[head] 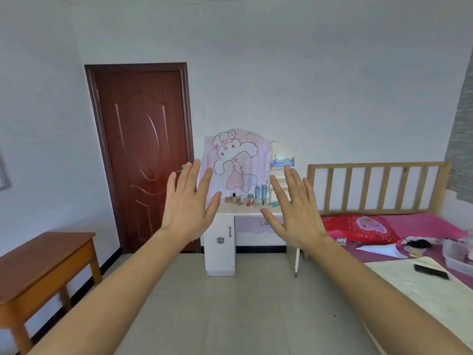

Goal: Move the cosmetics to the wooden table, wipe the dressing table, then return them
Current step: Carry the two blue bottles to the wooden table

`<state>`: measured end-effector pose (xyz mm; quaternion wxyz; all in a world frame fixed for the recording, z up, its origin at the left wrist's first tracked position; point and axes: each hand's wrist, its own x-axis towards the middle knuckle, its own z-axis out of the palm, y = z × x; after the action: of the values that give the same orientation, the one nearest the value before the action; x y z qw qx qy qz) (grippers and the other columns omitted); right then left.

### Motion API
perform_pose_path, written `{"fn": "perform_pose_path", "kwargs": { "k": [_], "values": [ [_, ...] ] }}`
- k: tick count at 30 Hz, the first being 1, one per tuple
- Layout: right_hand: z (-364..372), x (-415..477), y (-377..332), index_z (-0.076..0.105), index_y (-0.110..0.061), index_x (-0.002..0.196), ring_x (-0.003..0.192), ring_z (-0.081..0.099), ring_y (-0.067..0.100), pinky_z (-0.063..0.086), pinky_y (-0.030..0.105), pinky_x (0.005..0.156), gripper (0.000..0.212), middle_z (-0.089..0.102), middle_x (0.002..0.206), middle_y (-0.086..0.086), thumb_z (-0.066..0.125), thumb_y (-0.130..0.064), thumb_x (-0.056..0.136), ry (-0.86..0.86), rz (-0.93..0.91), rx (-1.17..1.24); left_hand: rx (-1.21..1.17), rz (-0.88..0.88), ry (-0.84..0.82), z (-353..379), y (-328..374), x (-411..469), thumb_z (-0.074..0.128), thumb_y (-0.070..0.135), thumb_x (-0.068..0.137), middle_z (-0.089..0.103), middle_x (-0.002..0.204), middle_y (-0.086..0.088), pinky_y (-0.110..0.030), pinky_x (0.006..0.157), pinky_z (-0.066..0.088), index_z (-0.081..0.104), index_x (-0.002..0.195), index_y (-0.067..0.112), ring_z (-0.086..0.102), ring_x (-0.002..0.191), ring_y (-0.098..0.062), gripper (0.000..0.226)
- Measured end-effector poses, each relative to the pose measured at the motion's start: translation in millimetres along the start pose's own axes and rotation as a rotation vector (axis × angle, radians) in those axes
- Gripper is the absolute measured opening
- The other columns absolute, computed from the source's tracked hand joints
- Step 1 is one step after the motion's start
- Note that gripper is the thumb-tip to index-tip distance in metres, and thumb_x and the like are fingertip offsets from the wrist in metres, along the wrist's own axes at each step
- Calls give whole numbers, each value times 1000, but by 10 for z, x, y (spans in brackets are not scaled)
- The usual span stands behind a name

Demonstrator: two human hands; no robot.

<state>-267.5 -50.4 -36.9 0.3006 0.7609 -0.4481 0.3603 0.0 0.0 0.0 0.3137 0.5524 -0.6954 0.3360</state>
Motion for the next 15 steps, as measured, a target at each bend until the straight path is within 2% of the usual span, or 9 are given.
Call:
{"fn": "perform_pose_path", "kwargs": {
  "k": [5,8,11,15],
  "values": [
    [1043,360,205,12,-21,158,152,-1,32,10,55,121,81,-3,164,17,29,-69,96,-181,55,-98,-75,-143,-56,937,-484,403,23,50,100,29,157,-19,-54,116,18,38,148,9,21,147,-36,65],
    [1517,656,471,16,-21,158,152,4,34,11,55,120,78,3,164,18,31,-66,96,-195,81,-131,-108,-112,-67,1504,-673,770,21,52,100,28,157,-18,-54,116,20,38,148,10,21,147,-36,66],
    [1943,950,781,12,-21,158,152,5,33,10,55,121,77,3,164,18,30,-64,97,-223,123,-151,-157,-105,-98,2077,-759,1170,22,52,100,30,157,-18,-55,115,23,39,148,10,23,146,-35,66],
    [2608,1172,1268,12,-19,158,152,3,32,9,54,121,75,2,164,19,27,-61,98,-236,146,-155,-211,-44,-112,3018,-736,1585,33,47,100,30,157,-18,-56,115,22,41,147,9,23,146,-36,61]
  ]
}}
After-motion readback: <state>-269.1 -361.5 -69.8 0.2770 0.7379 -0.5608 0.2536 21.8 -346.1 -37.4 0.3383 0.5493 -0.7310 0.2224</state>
